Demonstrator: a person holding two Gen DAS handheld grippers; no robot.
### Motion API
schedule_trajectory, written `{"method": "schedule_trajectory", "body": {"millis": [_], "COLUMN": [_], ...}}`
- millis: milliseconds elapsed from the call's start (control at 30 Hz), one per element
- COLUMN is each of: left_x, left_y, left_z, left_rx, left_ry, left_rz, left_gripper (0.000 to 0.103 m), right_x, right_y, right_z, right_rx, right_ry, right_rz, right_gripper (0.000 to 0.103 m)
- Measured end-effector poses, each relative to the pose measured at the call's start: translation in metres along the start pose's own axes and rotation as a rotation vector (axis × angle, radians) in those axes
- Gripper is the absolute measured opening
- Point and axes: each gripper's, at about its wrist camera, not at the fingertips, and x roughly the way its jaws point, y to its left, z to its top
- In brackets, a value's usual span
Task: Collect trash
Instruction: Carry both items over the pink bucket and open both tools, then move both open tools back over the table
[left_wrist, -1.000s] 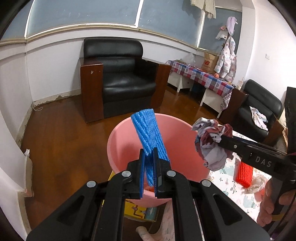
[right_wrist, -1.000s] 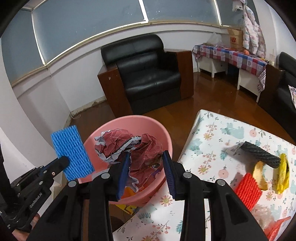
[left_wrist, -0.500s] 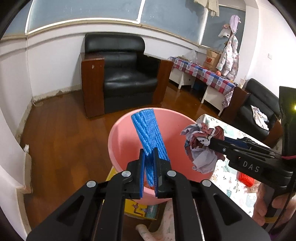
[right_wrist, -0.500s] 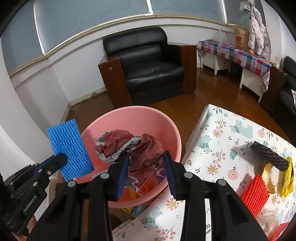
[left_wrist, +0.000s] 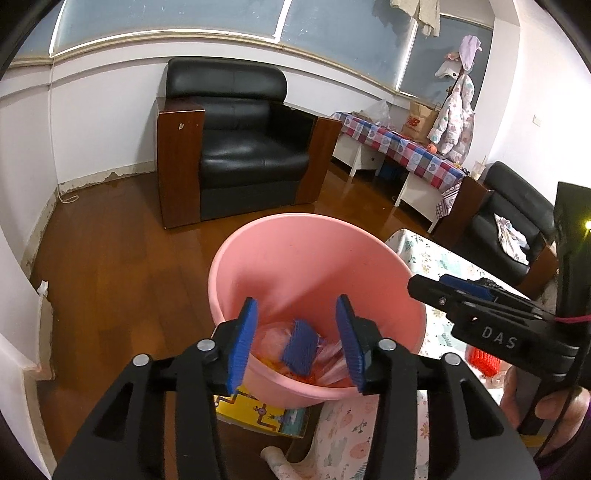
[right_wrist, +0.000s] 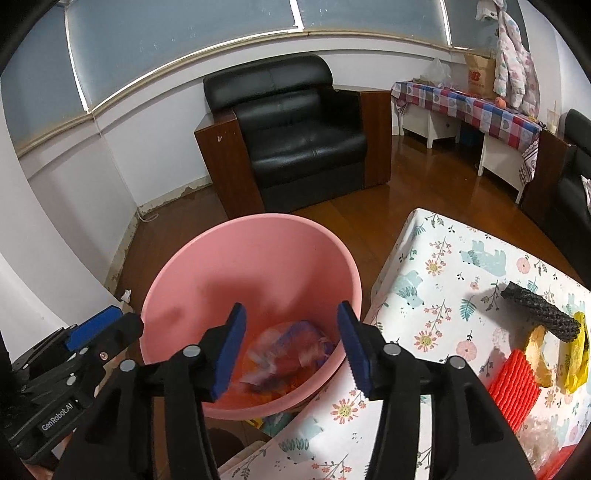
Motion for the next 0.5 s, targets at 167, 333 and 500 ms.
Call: {"method": "schedule_trajectory", "body": {"millis": [167, 333, 500], "left_x": [0.001, -0.001, -0.005], "left_y": [0.001, -0.001, -0.002], "left_z": [0.002, 0.002, 0.001], "left_rx": [-0.003, 0.000, 0.007], "left_ry": [0.003, -0.009, -0.012], "left_rz": [0.000, 0.000, -0.001], "left_gripper": [0.050, 0.051, 0.052], "right_x": [-0.006, -0.014, -0.023], "right_y": [-0.001, -0.003, -0.005], "right_z": [0.001, 0.000, -0.001], "right_rx": [0.001, 0.008, 0.014], "right_ry": [-0.010, -0.019, -0.033], "right_rz": [0.008, 0.017, 0.029], "right_gripper": [0.054, 0.056, 0.061]}}
